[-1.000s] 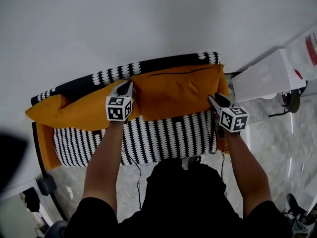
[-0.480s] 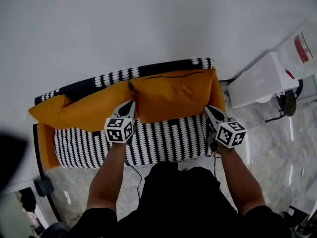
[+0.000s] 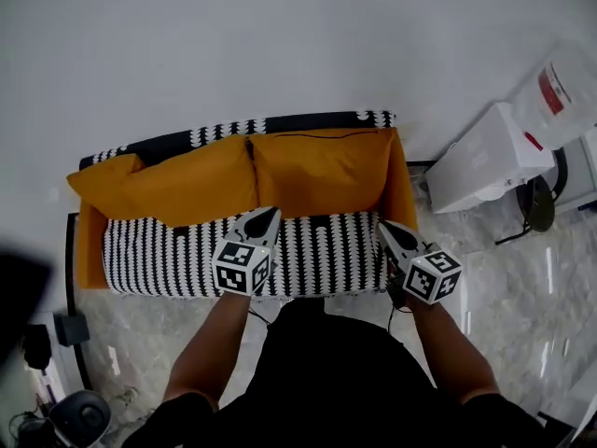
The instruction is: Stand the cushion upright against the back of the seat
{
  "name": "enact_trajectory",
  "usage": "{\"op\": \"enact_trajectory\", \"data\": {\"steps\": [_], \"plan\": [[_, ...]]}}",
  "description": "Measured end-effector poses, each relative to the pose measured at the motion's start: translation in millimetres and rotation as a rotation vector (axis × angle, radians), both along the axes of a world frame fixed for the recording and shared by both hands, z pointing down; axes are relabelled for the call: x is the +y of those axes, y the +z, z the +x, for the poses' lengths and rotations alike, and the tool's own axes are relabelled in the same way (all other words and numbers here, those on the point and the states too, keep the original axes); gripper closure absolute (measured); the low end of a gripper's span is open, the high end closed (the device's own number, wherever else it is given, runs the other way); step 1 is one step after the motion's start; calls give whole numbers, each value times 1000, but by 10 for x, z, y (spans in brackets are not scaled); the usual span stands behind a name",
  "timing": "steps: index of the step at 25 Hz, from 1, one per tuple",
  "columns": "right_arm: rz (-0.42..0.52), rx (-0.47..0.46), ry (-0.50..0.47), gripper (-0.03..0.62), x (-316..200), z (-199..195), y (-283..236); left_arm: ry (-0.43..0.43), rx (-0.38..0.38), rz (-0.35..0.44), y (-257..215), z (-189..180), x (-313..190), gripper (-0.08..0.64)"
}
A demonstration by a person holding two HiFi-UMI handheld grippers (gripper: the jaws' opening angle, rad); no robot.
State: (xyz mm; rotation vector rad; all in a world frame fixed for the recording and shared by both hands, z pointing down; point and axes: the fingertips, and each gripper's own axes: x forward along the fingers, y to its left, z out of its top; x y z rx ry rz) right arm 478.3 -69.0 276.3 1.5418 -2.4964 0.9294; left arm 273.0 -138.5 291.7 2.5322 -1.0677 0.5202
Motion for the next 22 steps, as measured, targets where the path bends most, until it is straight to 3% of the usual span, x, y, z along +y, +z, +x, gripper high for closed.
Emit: {"op": "enact_trajectory", "data": {"steps": [4, 6, 12, 17, 22], "plan": [[84, 153, -68, 555, 474, -55, -222, 17, 32, 19, -196, 180, 669, 543], [123, 171, -82, 554, 685, -71, -354, 5, 52, 20, -258, 230, 969, 543], [170, 40, -143, 554, 1451, -155, -553, -24, 63, 28, -394, 340, 1843, 543], [208, -136, -210, 555, 1961, -209, -683, -56, 76, 37, -533, 330, 2376, 543], [178, -132, -178, 554, 2087, -203, -678, -115, 96, 52, -741, 191, 2616, 543]]}}
